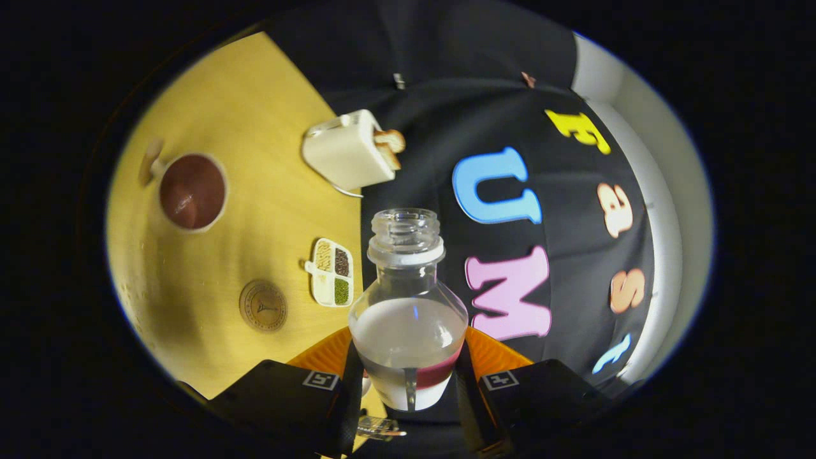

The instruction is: Take the bottle from table, then pour the juice into the cup, finally place the bottle on the coaster

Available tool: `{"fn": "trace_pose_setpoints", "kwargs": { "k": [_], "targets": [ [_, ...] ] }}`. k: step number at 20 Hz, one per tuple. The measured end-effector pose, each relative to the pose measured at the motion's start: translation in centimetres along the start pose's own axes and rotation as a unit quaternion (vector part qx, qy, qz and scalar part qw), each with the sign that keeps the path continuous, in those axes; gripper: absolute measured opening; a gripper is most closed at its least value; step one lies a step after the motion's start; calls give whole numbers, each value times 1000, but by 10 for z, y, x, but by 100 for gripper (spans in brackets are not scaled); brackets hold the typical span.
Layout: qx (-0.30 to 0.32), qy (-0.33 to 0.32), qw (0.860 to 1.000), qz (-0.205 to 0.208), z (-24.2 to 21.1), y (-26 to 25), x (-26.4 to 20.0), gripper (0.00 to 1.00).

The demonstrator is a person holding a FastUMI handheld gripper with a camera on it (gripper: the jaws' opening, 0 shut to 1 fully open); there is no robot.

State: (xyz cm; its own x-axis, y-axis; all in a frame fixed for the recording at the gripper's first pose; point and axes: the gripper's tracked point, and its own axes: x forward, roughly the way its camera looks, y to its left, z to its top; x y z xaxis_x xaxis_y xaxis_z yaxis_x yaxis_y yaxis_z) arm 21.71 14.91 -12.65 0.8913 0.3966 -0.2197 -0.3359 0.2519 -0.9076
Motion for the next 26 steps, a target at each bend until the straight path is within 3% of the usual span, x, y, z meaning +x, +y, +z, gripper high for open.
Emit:
{"fn": "trace_pose_setpoints", "kwargs": {
  "k": [2,5,9,12,16,26],
  "targets": [
    [93,21,995,-11,-6,-12,0,66],
    [221,49,974,-14,-14,-18,6,66],
    [365,65,929,-13,-24,-9,22,66],
    [459,69,886,-18,-36,4,28,66],
    [549,52,834,-22,-43,32,42,66],
    [591,55,804,8,-47,105,80,70]
  ]
}}
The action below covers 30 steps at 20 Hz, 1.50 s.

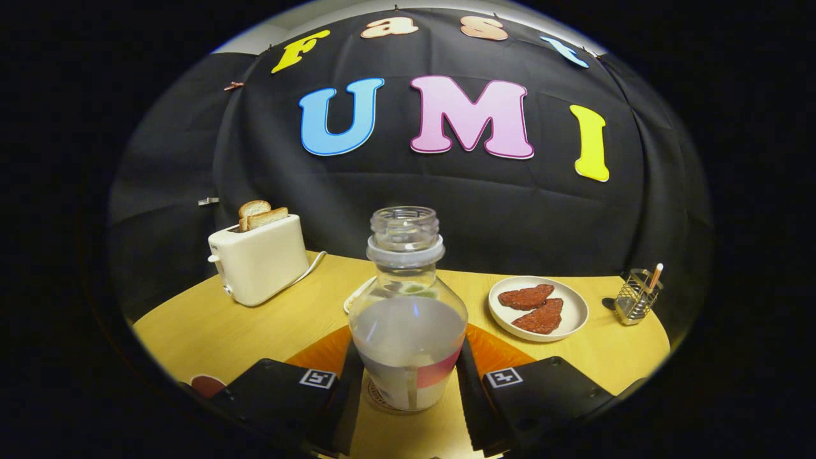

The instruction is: Take the bottle from table, then pour the juice into the cup, finally place the bottle on the coaster

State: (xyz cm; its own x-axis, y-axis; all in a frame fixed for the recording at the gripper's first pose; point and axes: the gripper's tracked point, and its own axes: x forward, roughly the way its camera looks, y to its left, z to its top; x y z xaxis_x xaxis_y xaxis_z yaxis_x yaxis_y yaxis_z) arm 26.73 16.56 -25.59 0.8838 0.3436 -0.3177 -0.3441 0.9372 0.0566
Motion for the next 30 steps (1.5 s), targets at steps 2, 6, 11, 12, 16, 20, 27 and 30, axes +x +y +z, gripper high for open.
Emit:
{"fn": "trace_pose_setpoints", "kwargs": {
  "k": [2,6,11,12,16,20,27,30],
  "targets": [
    [5,-1,1000,1,-3,1,7,70],
    [-20,6,1000,5,-16,6,16,71],
    [-8,15,1000,1,-25,4,21,74],
    [-4,20,1000,-1,-27,3,22,74],
    [9,23,1000,16,-26,8,19,81],
    [20,34,999,26,-23,8,10,99],
    [33,81,995,47,-18,0,-43,99],
    [15,70,996,61,2,-9,-74,100]
  ]
}}
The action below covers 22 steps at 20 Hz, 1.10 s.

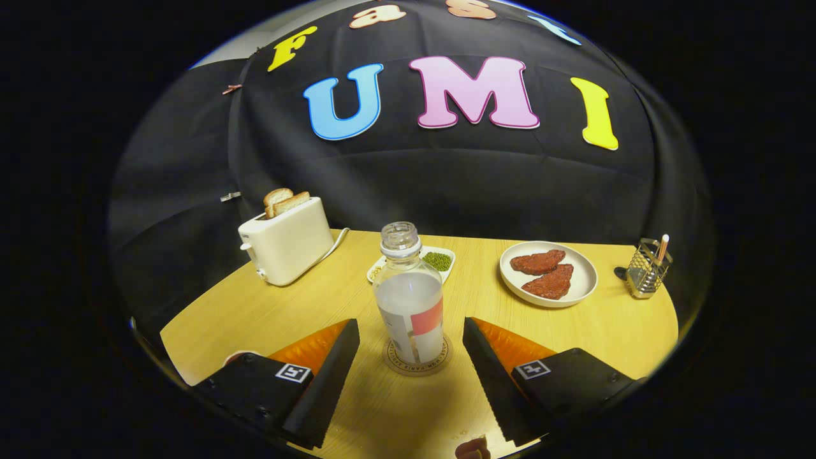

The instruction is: Take the bottle from table, then pour the juice into the cup, finally place the bottle on the coaster

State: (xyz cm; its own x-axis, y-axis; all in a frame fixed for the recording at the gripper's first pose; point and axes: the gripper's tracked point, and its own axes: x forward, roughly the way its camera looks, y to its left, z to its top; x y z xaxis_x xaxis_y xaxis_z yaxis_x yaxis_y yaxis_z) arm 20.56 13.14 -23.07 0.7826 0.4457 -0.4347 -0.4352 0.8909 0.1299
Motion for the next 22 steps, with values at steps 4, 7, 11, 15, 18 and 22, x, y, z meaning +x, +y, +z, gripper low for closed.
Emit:
{"fn": "trace_pose_setpoints", "kwargs": {
  "k": [4,7,11,15,18,22],
  "targets": [
    [-12,-26,999,23,29,-3,-62,99],
    [-29,-57,998,9,57,-21,-111,99],
    [-3,-67,997,-39,74,-37,-170,99],
    [23,-117,989,-93,99,-36,-227,99],
    [12,-143,981,-128,108,-21,-260,99],
    [14,-162,967,-198,112,-18,-317,98]
  ]
}}
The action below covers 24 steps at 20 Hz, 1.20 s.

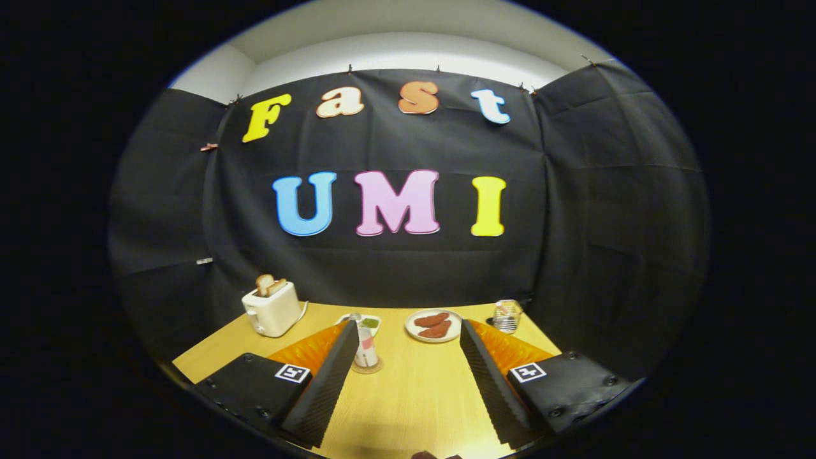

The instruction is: Take the bottle from table, then pour the juice into the cup, finally place the bottle on the coaster

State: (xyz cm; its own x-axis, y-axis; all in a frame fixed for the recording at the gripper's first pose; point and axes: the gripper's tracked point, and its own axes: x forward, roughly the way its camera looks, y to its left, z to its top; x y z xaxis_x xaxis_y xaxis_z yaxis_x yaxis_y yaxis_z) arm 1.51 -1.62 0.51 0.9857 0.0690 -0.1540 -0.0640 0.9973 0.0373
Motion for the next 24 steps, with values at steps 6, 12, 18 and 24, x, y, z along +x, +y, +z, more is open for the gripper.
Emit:
{"fn": "trace_pose_setpoints", "kwargs": {
  "k": [6,12,18,24],
  "targets": [
    [-6,-4,1000,-10,-4,-8,-61,97],
    [-1,-3,1000,1,-9,-2,-75,97],
    [-2,-15,1000,23,-2,17,-72,97],
    [-9,-15,999,44,-4,36,-64,97]
  ]
}}
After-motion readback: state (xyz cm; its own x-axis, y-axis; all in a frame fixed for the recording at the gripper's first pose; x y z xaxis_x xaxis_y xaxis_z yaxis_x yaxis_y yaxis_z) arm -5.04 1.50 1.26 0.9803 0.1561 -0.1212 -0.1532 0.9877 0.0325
